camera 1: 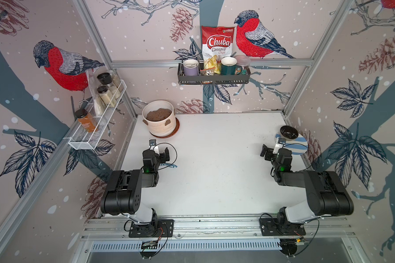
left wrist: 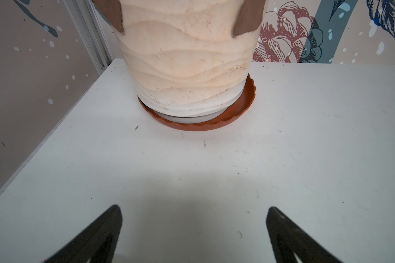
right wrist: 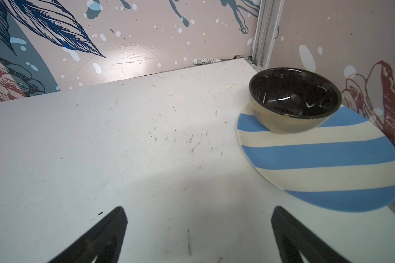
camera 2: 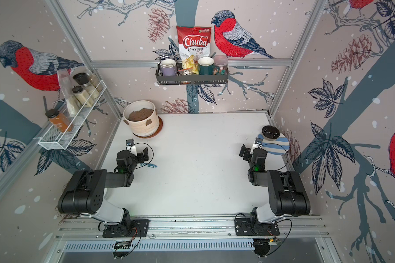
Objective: Scrub the dried mud off the ceramic pot
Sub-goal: Pick up the brush from the center of the board.
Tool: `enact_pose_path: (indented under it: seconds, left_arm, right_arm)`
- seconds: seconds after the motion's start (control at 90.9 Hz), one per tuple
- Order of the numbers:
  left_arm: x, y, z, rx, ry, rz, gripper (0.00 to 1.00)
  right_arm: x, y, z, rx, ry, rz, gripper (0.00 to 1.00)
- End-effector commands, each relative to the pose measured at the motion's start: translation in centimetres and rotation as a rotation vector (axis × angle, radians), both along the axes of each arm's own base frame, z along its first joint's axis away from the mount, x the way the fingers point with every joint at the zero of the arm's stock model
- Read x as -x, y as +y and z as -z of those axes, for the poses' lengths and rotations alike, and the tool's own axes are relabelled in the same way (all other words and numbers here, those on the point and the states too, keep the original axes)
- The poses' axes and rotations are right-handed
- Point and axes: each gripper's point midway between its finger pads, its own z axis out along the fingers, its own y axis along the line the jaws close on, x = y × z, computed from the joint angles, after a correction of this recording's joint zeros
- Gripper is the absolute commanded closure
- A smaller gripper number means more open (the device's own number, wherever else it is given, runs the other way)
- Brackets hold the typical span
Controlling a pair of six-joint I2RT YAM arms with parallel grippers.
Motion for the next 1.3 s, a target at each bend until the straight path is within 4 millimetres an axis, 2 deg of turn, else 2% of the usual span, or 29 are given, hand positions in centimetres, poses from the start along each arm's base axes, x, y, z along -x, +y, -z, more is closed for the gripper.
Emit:
enact_pose_path:
  seconds: [0.0, 0.154, 0.396, 0.572, 0.693, 0.847, 0.88, 1.001, 1.155, 1.287]
  left_arm:
    - [-0.3, 0.0, -0.7, -0.001, -0.026, 0.002, 0.02]
    - [-0.3, 0.0, -0.7, -0.001, -0.028, 0.002, 0.02]
    - [0.3, -0.5, -0.7, -0.001, -0.054, 0.029, 0.02]
    - [1.2, -0.3, -1.4, -0.001, -0.126, 0.014, 0.02]
    - [1.4, -0.4, -1.4, -0.001, -0.130, 0.020, 0.02]
    - [1.9, -0.2, -1.7, -0.003, -0.159, 0.007, 0.02]
    - [2.0, -0.1, -1.8, -0.001, -0.165, 0.003, 0.02]
    - [2.0, -0.4, -2.7, -0.012, -0.177, 0.011, 0.02]
    - [1.6, -1.4, -3.8, -0.046, -0.122, 0.049, 0.02]
    - [2.3, -2.1, -6.3, -0.070, -0.134, 0.042, 0.02]
  right_arm:
    - [-0.1, 0.2, -0.2, -0.008, -0.006, -0.006, 0.00]
    - [-0.1, 0.1, -0.4, -0.010, -0.012, 0.000, 0.00]
    - [0.3, -1.2, -1.3, -0.029, -0.030, 0.069, 0.00]
    - [0.1, -1.0, -2.3, -0.011, 0.022, 0.077, 0.00]
    - [0.4, 0.5, -3.5, 0.043, 0.031, 0.056, 0.00]
    - [0.5, 4.6, -6.8, 0.134, -0.009, -0.031, 0.00]
    - [0.7, 6.3, -8.6, 0.148, -0.047, -0.069, 0.00]
    - [1.5, 11.8, -12.3, 0.250, -0.096, -0.212, 0.00]
    - [3.9, 19.0, -15.6, 0.283, -0.149, -0.430, 0.00]
    - [6.9, 23.9, -17.4, 0.297, -0.180, -0.589, 0.00]
